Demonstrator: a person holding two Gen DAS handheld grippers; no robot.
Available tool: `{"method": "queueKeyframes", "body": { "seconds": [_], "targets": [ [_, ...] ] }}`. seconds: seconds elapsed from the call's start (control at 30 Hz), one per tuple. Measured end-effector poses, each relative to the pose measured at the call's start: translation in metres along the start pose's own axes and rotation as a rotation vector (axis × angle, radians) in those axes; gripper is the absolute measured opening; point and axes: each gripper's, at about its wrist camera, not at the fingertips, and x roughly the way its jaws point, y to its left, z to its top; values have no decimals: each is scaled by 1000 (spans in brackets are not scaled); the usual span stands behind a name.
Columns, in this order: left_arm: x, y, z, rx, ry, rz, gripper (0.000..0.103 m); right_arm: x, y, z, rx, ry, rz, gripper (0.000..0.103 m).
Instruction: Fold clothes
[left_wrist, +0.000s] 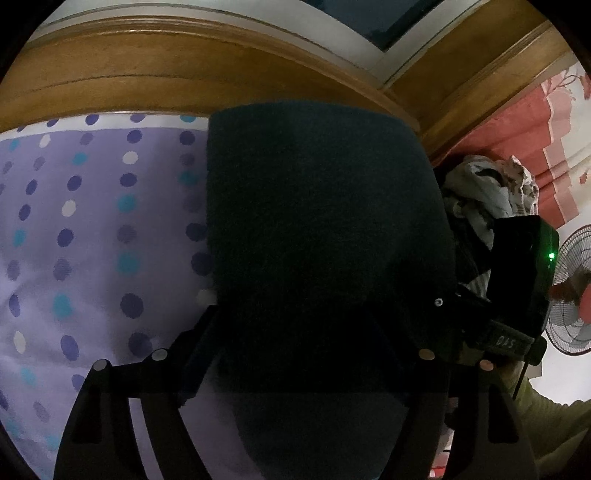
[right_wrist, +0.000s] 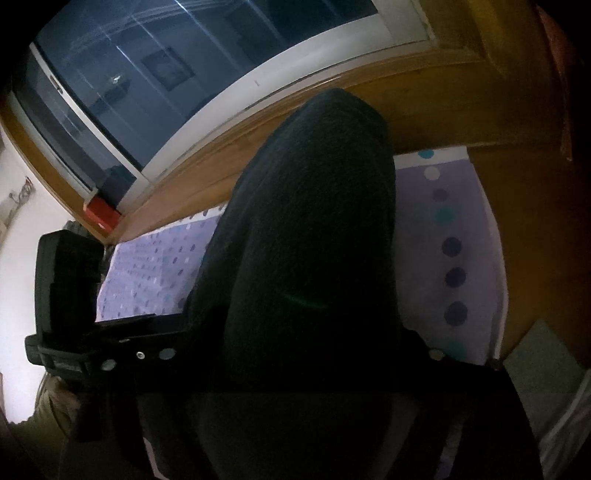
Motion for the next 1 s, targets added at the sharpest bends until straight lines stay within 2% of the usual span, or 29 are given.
{"method": "queueKeyframes", "body": {
  "seconds": [0.03,0.1,0.17,0.4,0.57,0.7,1.0],
  "targets": [
    [-1,0,1,-2,-5,-12,68,-1,-1,-1,4,-6,9,71],
    [-3,-2,0,-3,-17,-26,63,-4,0,-3,7,-18,23,64],
    [-6,-7,-2,7,-28,-26,56,-6,2,-4,4,-29,30,61],
    [-32,-29,-7,42,-77,-29,51,-21,22,-3,-16,-58,64,59],
    [-69,-25,-18,33,-127,-38,51,-31,53,-5,-50,-63,113,59],
    [-101,-17,-31,9,-175,-27,51,-31,91,-10,-93,-57,150,59],
    [-195,50,-68,-45,-262,15,51,2,210,-30,-195,-16,225,59]
  ]
}}
